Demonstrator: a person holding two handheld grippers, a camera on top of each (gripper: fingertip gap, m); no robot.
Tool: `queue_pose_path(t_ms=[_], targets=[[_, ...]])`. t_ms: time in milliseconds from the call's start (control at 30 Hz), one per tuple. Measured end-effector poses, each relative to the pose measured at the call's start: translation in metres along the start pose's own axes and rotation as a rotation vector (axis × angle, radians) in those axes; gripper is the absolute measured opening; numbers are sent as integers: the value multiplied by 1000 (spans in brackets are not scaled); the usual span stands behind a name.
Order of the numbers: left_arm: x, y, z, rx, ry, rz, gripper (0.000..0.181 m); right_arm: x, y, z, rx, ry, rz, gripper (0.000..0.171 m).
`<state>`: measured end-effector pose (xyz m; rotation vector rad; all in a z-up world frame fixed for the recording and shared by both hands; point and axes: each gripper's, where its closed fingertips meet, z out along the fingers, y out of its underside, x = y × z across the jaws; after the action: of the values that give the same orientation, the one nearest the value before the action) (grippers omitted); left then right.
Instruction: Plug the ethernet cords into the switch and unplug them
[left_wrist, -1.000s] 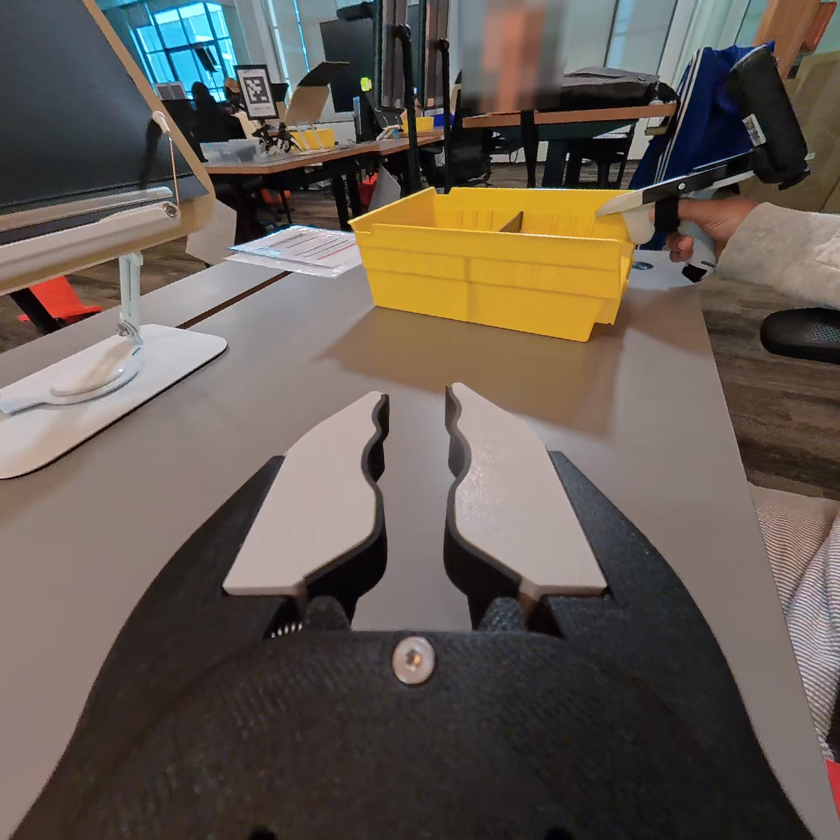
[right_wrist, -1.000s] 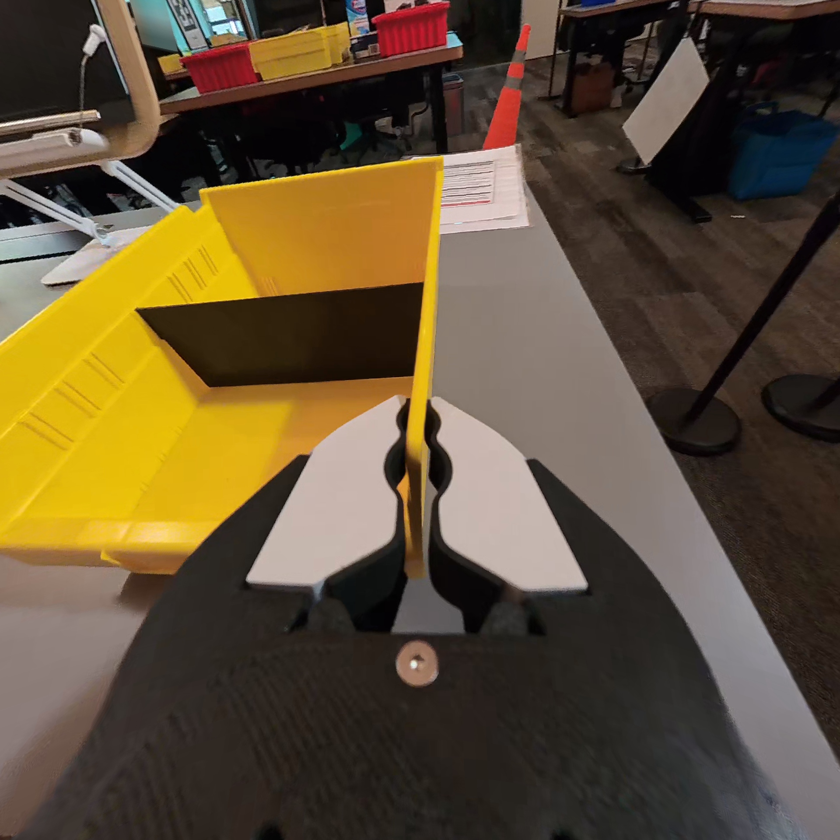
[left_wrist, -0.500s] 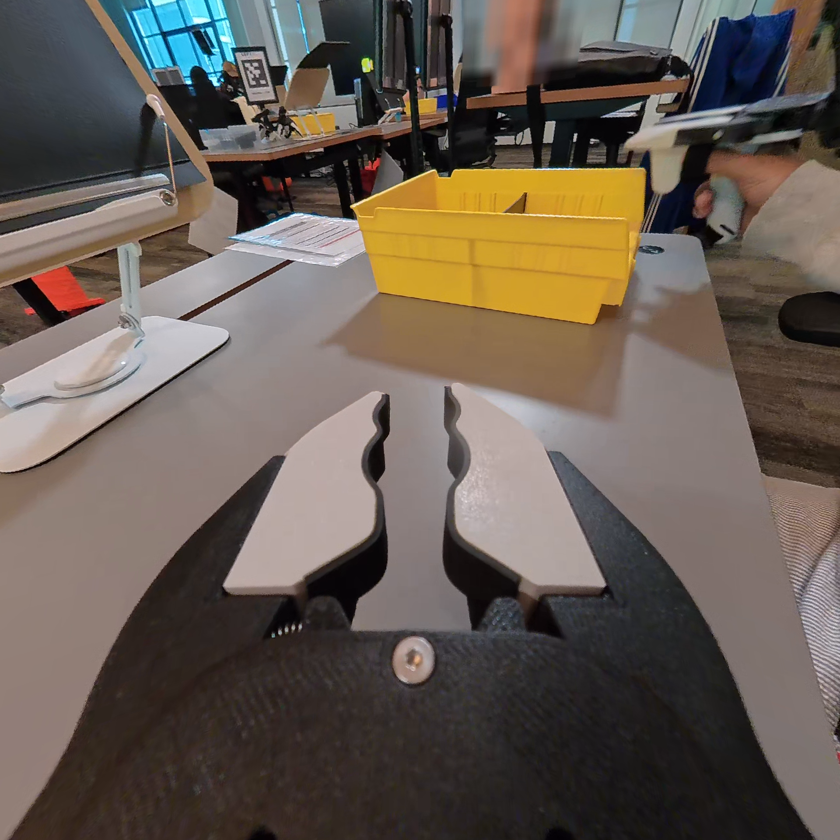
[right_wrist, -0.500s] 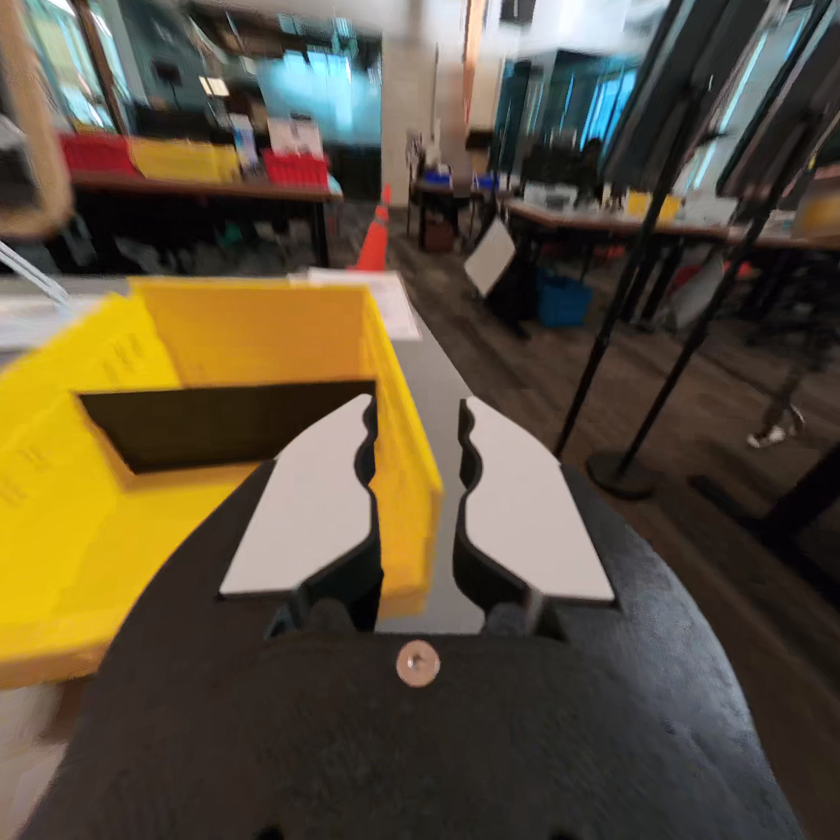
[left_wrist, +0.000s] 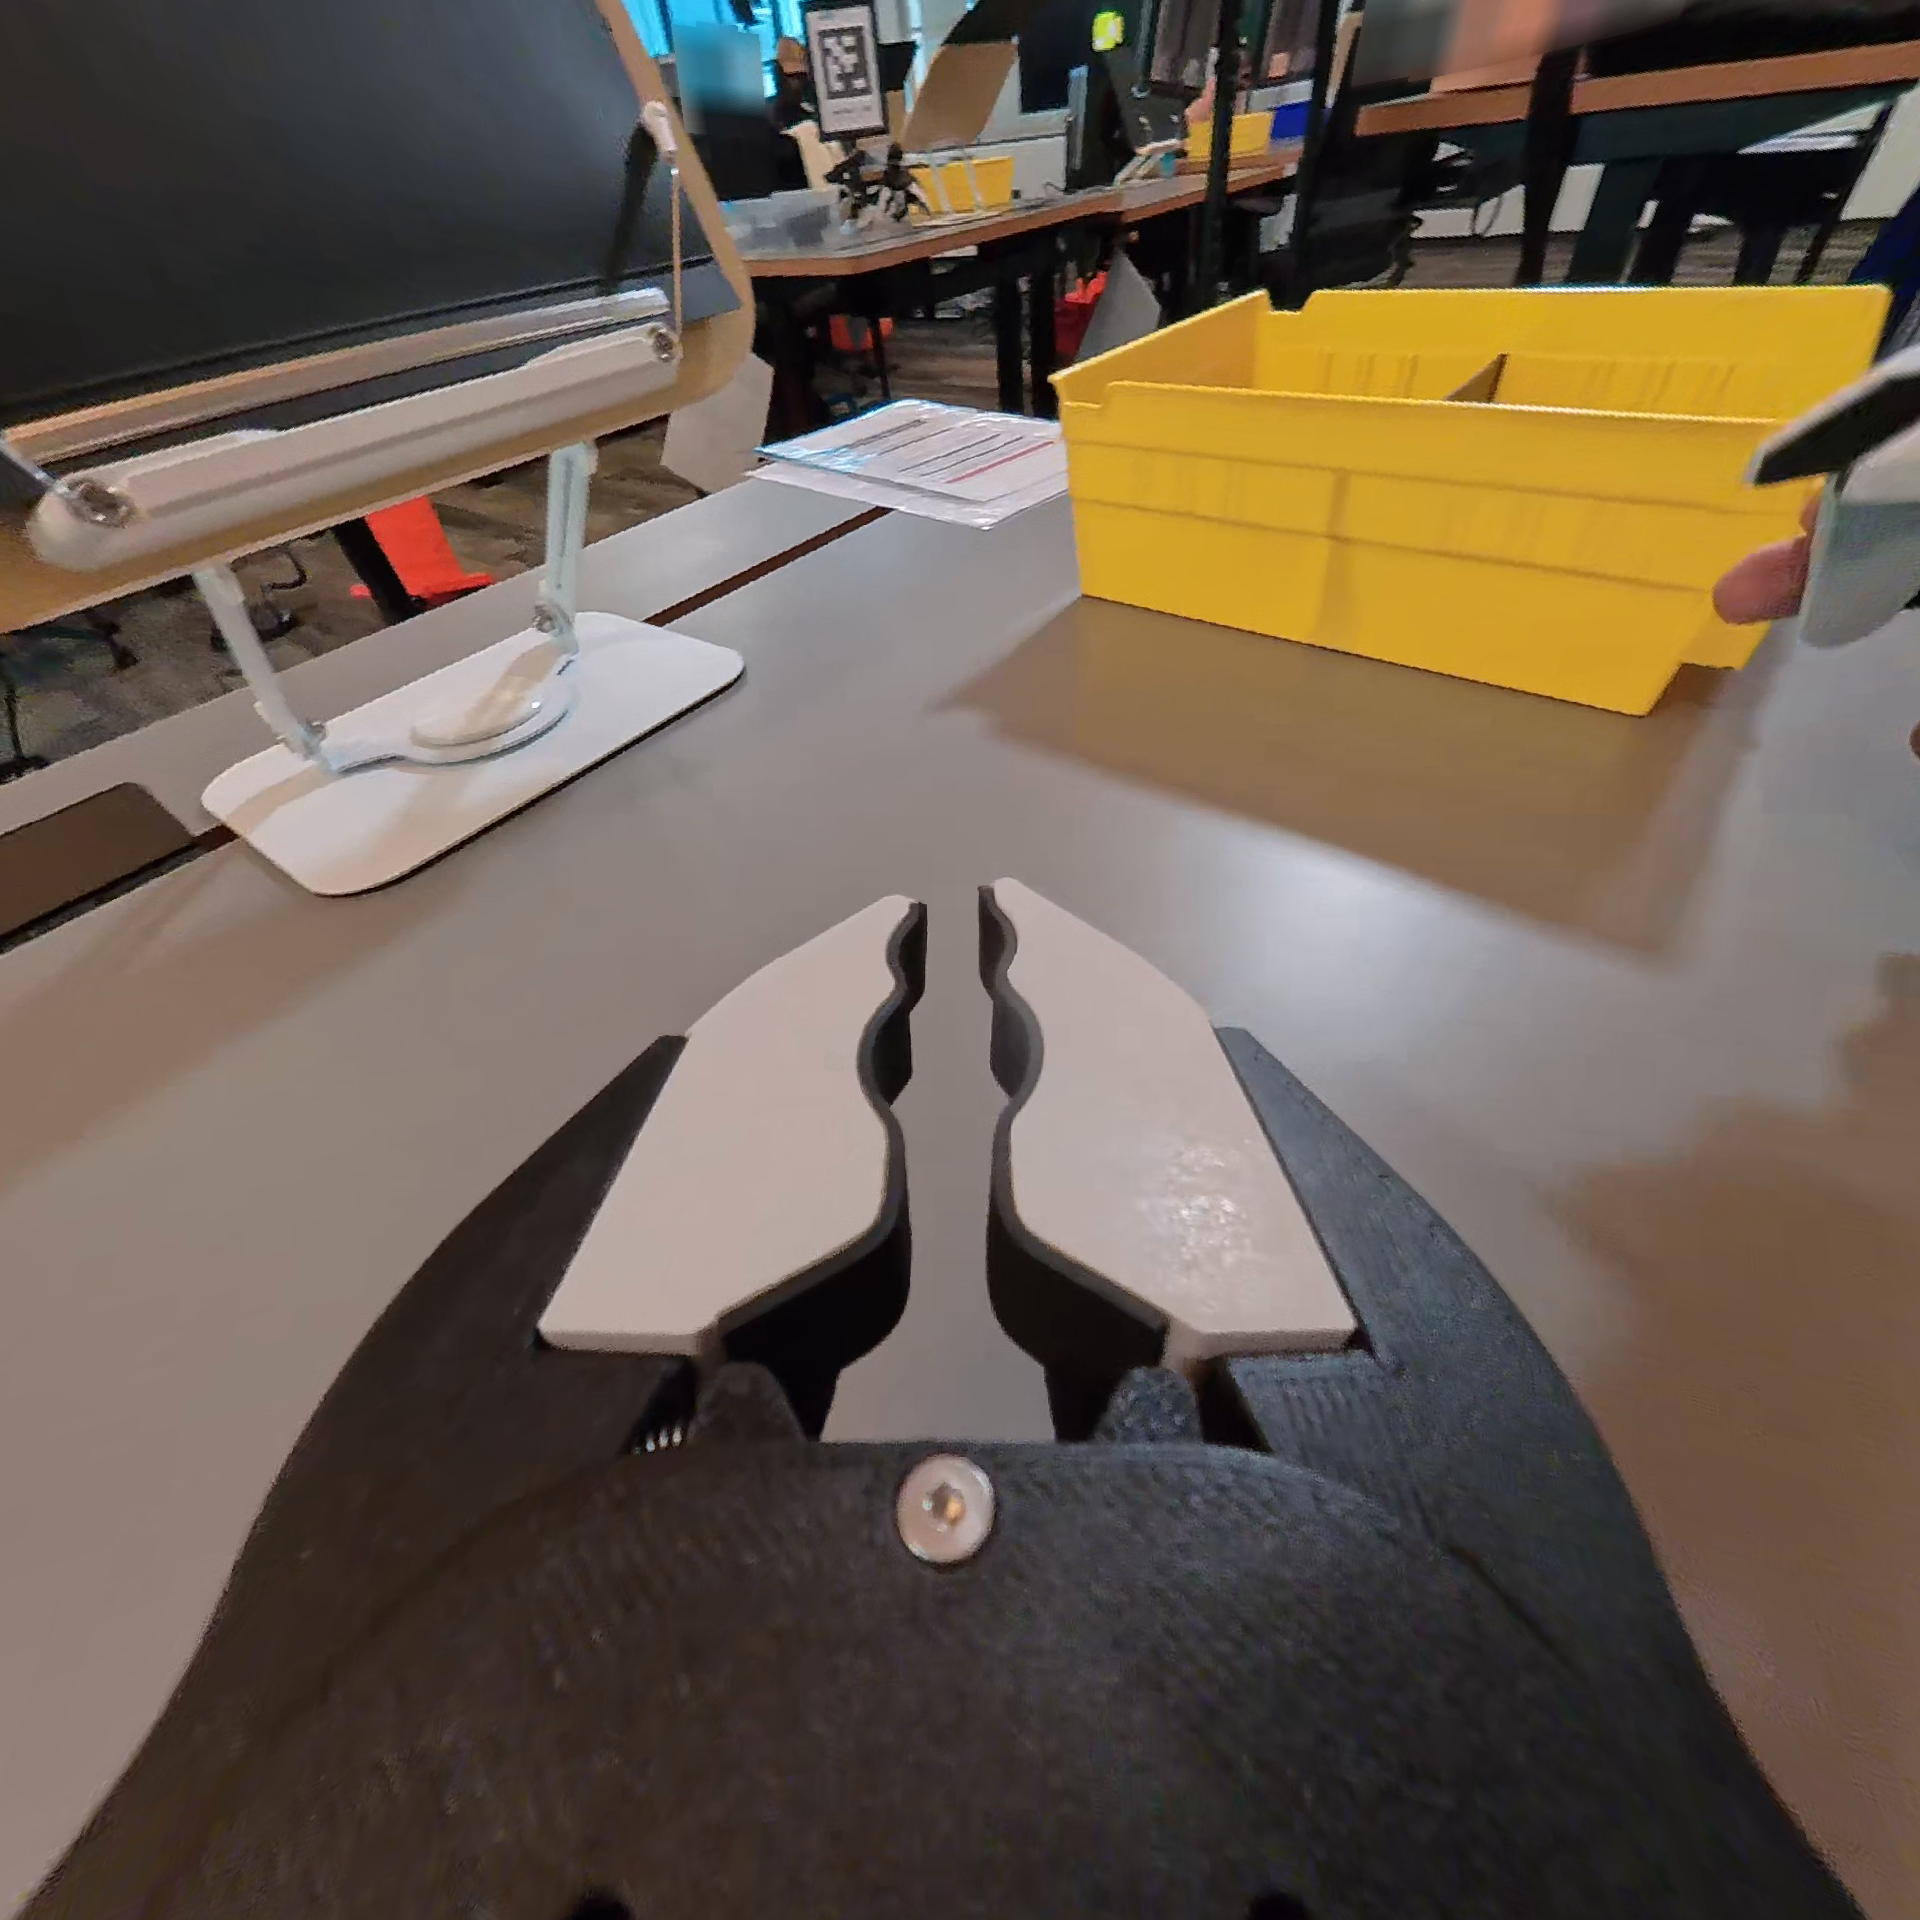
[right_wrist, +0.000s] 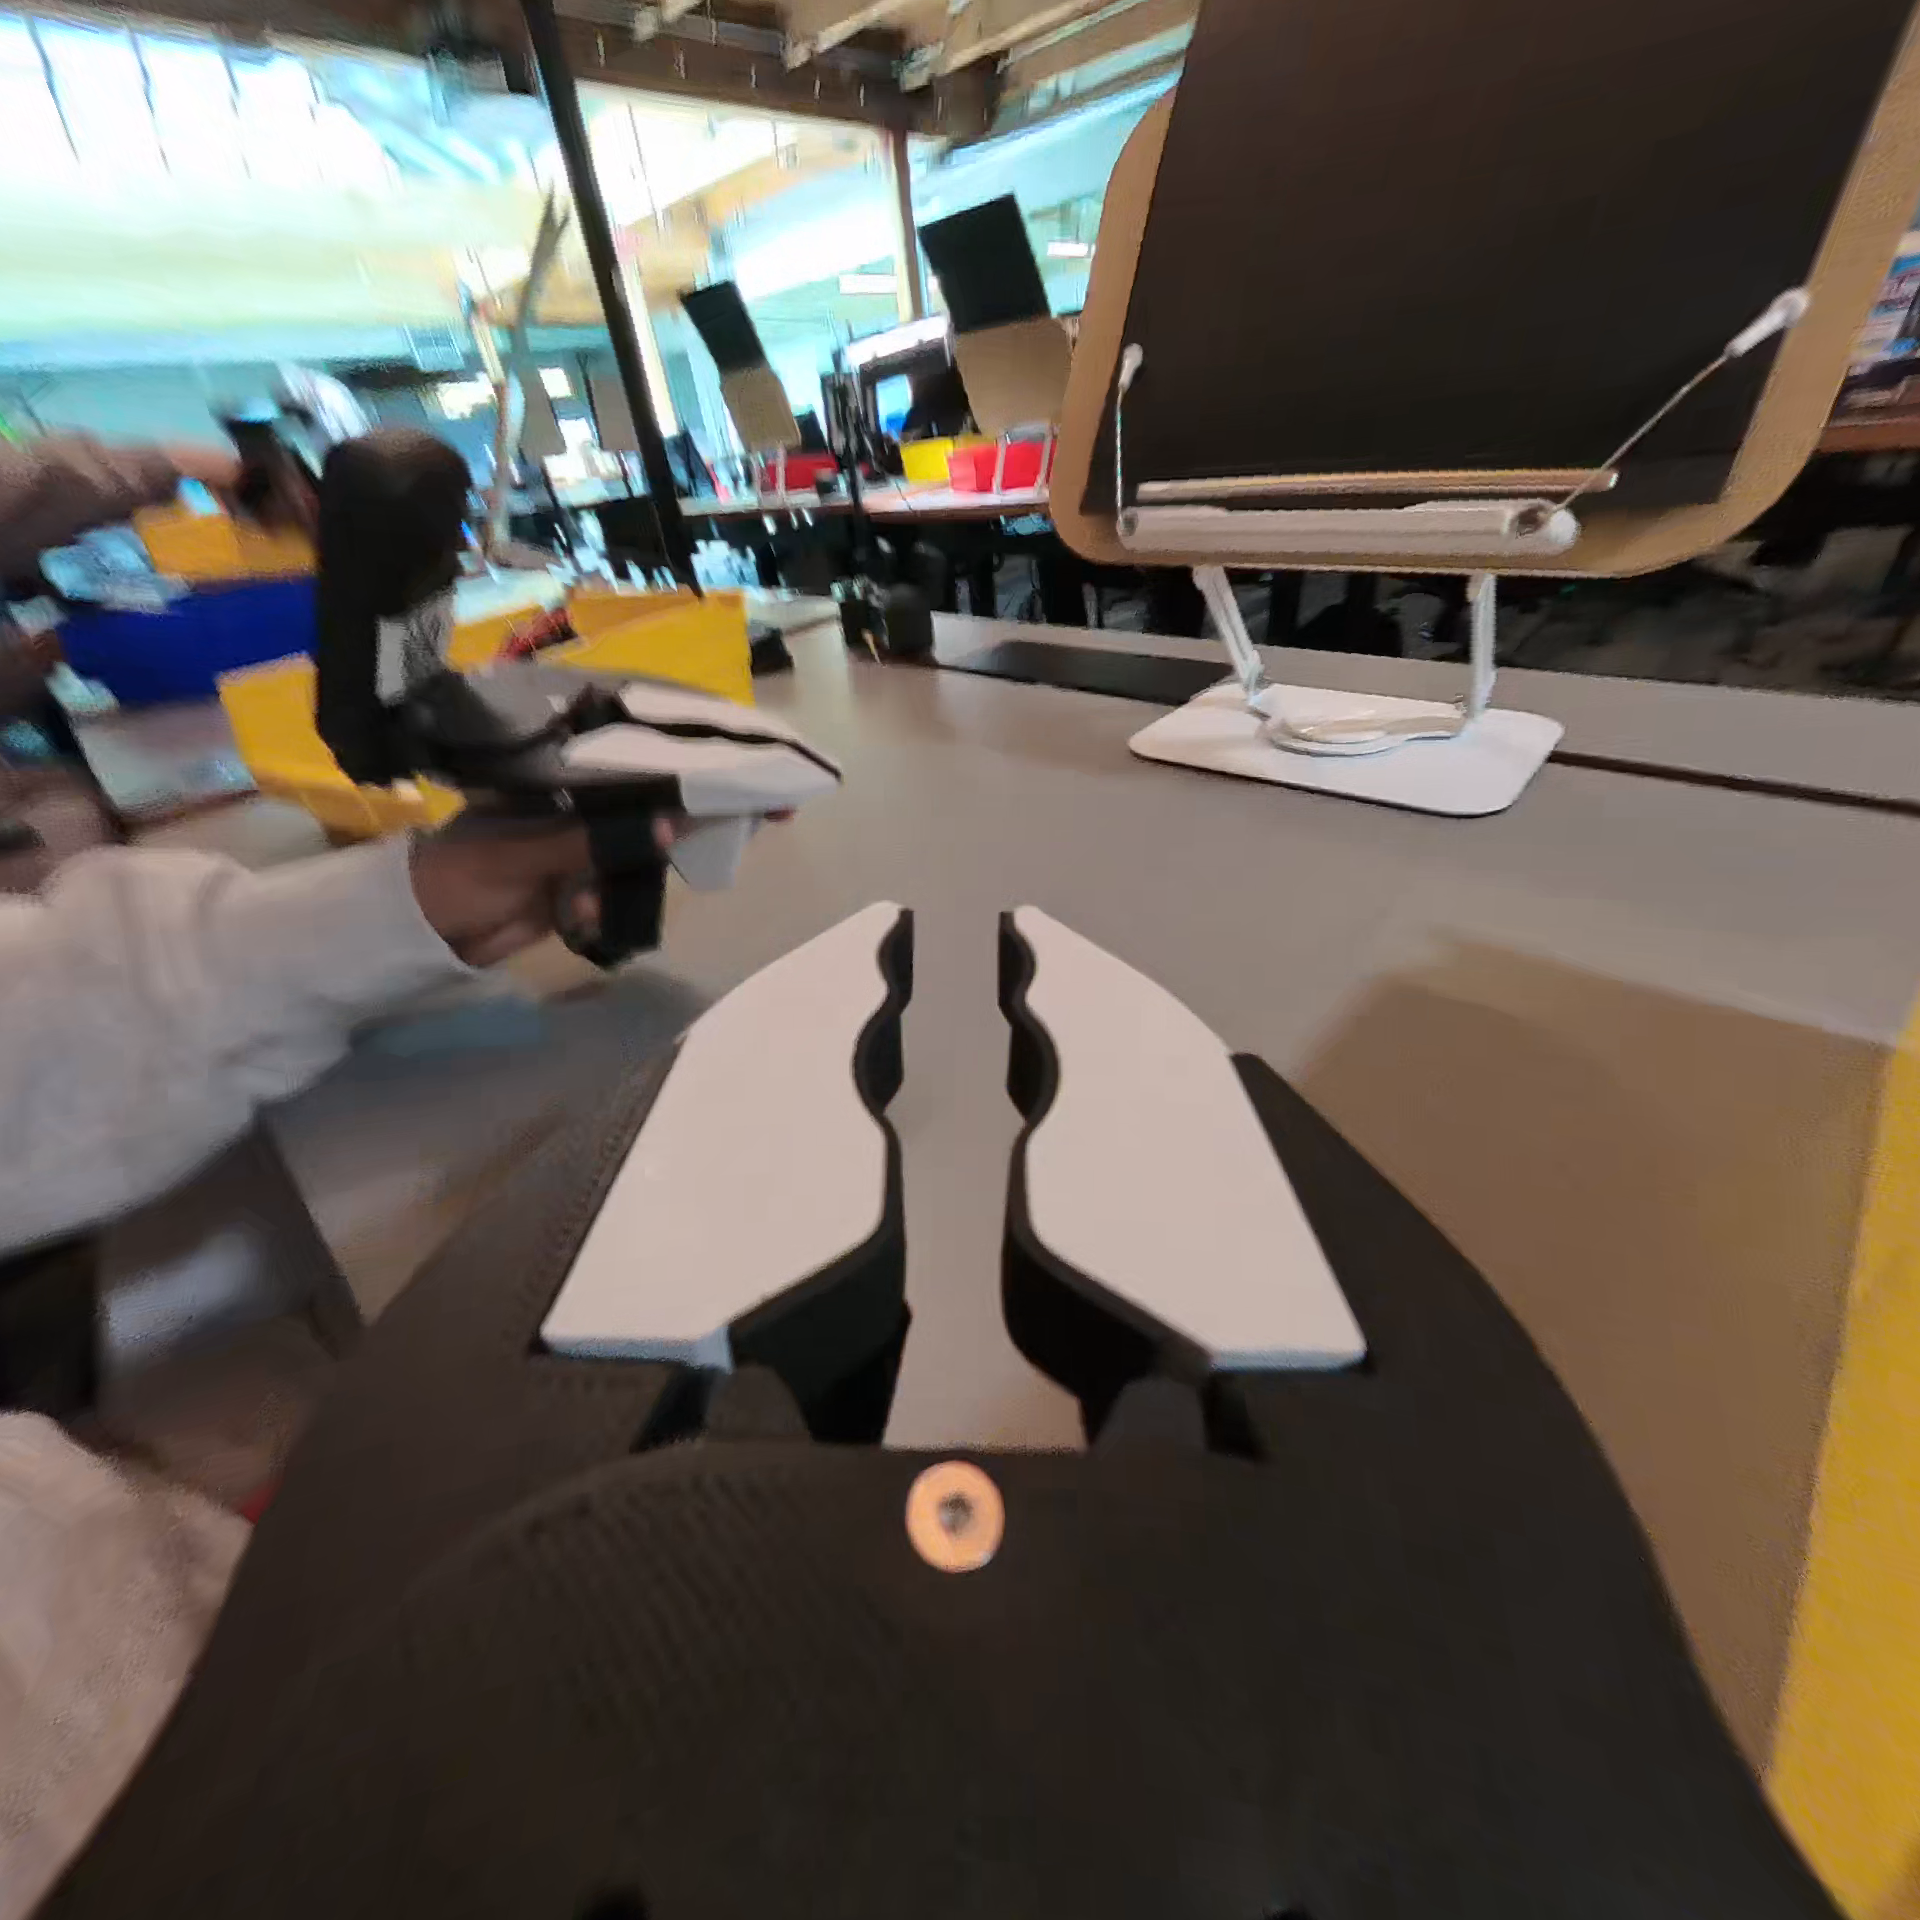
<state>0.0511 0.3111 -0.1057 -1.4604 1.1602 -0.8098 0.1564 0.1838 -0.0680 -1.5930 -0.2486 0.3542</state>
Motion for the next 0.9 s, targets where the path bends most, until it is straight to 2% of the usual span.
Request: queue_pose_path(t_ms=[100,167,267,400,433,533,600,700,800,900], targets=[[-5,2,-6,0,-30,-8,7,10,2,0,-19,40,-101,11],[-13,2,-12,7,-86,5,1,12,0,1,-3,9,-52,9],[-29,0,-27,24,-213,45,1,18,-3,6,24,-28,72,4],[-50,-14,-63,128,-387,113,2,27,-4,17,32,-60,187,0],[-61,-18,-78,150,-476,156,7,25,-5,21,40,-87,214,0],[-90,-37,-139,246,-770,265,47,20,-4,36,31,-145,261,0],[-104,-38,-175,260,-923,266,75,13,-3,47,21,-187,265,0],[-123,-19,-213,157,-1090,241,97,-3,1,65,-12,-256,257,0],[-140,29,-224,-59,-1099,115,92,-19,5,81,-47,-321,250,2],[-151,74,-235,-230,-1097,-12,70,-33,9,93,-72,-372,238,3]])
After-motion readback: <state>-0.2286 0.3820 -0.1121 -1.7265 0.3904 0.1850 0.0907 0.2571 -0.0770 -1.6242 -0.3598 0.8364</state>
